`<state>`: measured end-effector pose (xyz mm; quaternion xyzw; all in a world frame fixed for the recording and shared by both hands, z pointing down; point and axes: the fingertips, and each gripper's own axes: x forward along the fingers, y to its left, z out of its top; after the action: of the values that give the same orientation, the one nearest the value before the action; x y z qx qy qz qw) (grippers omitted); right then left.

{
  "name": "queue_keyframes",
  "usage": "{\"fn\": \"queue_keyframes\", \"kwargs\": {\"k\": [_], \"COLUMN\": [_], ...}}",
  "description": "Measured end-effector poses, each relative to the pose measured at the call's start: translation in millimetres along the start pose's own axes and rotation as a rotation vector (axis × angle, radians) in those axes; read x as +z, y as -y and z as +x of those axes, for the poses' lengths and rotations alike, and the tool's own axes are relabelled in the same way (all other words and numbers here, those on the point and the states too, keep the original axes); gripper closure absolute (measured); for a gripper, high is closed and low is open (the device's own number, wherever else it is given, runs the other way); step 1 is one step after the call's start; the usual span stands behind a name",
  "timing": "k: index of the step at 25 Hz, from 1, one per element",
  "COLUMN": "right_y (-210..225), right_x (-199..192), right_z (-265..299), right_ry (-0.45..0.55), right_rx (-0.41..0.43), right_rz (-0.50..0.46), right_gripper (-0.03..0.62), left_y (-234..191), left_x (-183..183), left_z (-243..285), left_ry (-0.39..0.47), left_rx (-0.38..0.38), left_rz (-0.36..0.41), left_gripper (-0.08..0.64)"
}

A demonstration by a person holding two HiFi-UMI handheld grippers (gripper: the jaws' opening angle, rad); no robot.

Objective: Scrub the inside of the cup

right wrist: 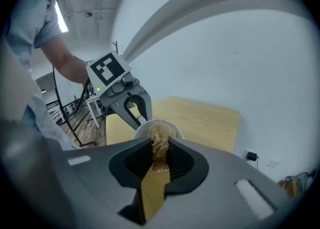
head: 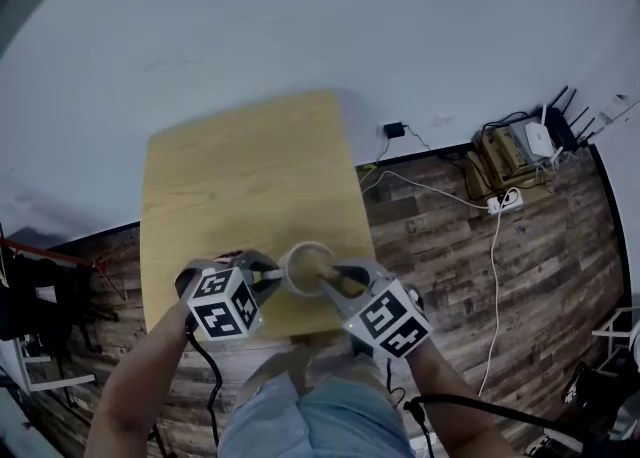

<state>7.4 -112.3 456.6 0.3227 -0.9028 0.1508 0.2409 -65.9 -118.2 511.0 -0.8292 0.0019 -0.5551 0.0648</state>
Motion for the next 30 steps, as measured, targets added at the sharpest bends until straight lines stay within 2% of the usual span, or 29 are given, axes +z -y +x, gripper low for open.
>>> {"fn": "queue_keyframes", "kwargs": {"k": [7,14,19,25,30], "right_y": [8,7,5,-5,-16], "right_x": [-10,-29,-36,-45,-48], "right_z": [23,44,47,47,45], "right_ry": [-0.113,-0.230,-0.340,-0.450,-0.431], "right_rx": [0.048,0.047,0.079,0.151,0.251], "right_rz": [-0.143,-0.267,-0.340,-0.337,-0.211], "right_gripper": [0.531,0.532,0.534,0.535,0.537], "left_y": [-2,1,2,0,0], "left_x": [7,16,18,16,15], "left_z": [-2,-3,-2,-4,-3], "left_ry": [-0.054,-0.109,-0.136,-0.187,-0.191], "left_rx": [0.019,0.046,0.063,0.102,0.101], "left_rz": [-0.007,0.060,0.073,0.078,0.088], "left_gripper": [0.491,0.491,0.491,0.491,0.492]}}
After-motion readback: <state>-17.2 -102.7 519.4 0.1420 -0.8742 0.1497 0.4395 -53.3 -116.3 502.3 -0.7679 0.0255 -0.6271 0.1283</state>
